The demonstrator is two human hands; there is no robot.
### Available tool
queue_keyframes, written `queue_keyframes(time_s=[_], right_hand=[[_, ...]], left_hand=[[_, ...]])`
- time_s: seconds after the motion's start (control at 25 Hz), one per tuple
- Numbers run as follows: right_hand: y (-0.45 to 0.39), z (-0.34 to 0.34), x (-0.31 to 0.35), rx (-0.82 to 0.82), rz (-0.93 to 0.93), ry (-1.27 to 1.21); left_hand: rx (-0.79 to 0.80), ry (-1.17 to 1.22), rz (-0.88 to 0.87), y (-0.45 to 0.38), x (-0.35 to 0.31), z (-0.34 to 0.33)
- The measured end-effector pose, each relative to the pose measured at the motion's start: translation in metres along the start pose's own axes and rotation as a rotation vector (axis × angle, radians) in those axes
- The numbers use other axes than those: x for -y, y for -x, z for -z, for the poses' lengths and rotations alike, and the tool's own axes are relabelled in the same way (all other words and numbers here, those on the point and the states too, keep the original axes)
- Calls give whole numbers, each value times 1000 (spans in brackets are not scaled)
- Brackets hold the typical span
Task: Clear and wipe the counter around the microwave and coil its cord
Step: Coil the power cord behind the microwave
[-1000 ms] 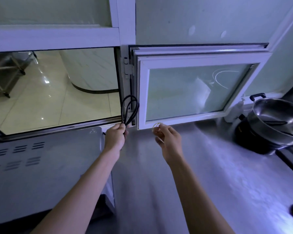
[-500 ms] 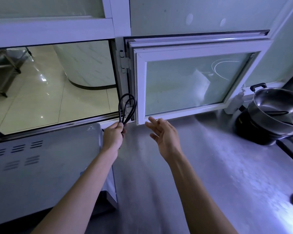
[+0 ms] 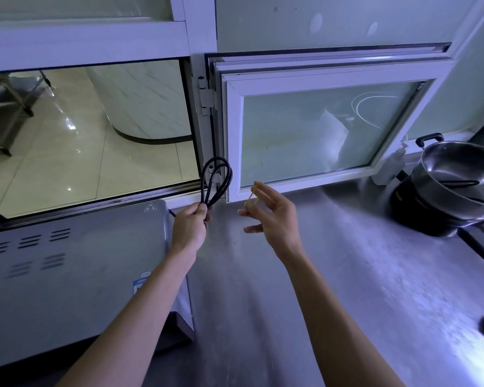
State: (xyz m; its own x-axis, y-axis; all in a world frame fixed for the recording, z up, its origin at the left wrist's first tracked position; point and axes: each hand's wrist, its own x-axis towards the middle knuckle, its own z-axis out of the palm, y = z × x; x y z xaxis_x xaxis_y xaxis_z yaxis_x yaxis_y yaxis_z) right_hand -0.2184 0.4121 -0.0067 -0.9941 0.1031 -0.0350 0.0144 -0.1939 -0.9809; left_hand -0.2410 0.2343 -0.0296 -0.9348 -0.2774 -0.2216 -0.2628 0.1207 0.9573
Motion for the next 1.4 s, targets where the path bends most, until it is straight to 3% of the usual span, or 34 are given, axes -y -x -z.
queue_keyframes(time_s=[0.68, 0.84, 1.08, 1.4], right_hand=[[-27, -15, 37, 124, 79, 674], [-26, -10, 39, 115, 56, 614], [-23, -15, 42, 126, 21, 503], [-18, -22, 10, 210, -183, 300]], left_hand=[[118, -284, -194, 18, 21, -1], [138, -265, -303, 21, 14, 2], [146, -133, -329, 20, 6, -2], [209, -81, -420, 22, 6, 1]])
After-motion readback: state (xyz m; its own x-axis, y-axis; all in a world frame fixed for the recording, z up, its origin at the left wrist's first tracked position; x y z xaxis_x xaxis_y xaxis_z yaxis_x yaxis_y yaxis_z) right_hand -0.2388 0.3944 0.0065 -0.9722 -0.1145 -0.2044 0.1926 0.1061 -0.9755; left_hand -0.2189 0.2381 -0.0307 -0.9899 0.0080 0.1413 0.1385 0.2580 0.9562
